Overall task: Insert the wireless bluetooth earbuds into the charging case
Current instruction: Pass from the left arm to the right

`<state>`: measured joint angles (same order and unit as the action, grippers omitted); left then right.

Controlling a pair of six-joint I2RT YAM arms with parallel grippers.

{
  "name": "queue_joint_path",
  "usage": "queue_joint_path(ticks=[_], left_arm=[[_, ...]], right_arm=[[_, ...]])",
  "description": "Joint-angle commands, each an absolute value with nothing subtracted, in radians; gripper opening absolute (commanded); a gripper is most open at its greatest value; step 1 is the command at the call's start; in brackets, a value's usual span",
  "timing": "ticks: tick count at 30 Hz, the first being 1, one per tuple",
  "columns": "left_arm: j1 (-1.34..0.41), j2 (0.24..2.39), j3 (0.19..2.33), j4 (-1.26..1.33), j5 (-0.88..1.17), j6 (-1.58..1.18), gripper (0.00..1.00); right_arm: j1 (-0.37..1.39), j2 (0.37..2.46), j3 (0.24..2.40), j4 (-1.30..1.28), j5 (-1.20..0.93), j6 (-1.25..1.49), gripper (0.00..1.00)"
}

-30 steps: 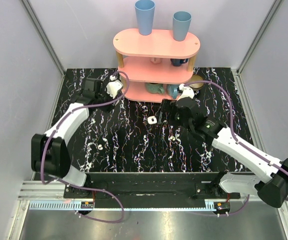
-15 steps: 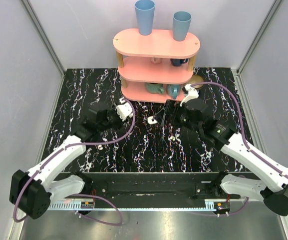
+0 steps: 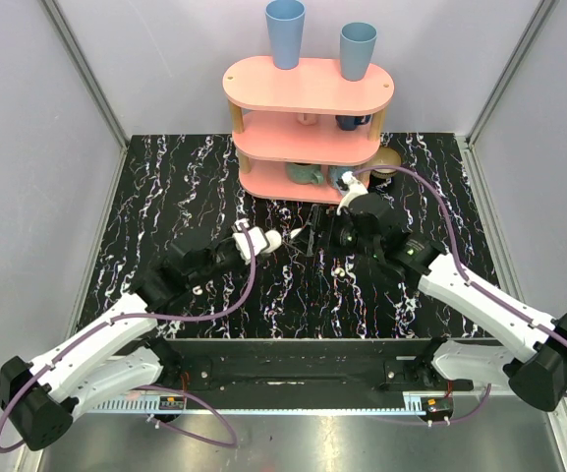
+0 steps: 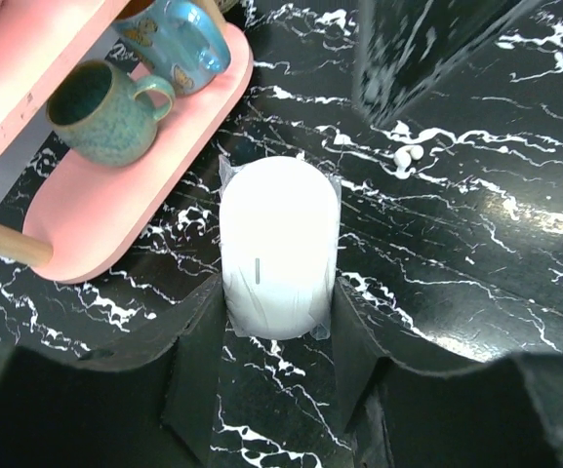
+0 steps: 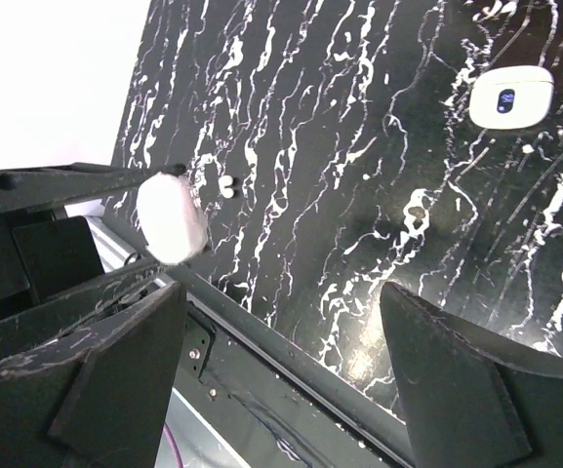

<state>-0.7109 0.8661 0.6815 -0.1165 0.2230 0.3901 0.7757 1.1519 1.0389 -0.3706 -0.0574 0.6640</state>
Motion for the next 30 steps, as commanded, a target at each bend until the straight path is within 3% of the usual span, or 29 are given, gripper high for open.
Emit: queue_joint_path(ticks=[1, 14, 20, 26, 30], left_arm=[[-0.738, 0.833, 0.692, -0.041, 0.264, 0.370, 0.00], [-0.796, 0.865, 0.732, -0.048, 0.255, 0.377, 0.00], [-0.815, 0.870, 0.741, -0.038, 0.244, 0.383, 0.00], [-0.834, 0.871, 0.752, -0.037, 0.236, 0.385, 0.00], [-0.848, 0.880, 0.756, -0.031, 0.236, 0.385, 0.00]], right_arm=[[0.770, 1.180, 1.065, -0.273, -0.172, 0.657, 0.86], [0.770, 1.223, 1.089, -0.232, -0.265, 0.637, 0.80], [0.769, 1.247, 1.097, -0.235, -0.293, 0.624, 0.67], [0.769, 1.264, 1.097, -0.235, -0.325, 0.618, 0.61], [0.769, 1.267, 1.095, -0.230, -0.331, 0.620, 0.49]])
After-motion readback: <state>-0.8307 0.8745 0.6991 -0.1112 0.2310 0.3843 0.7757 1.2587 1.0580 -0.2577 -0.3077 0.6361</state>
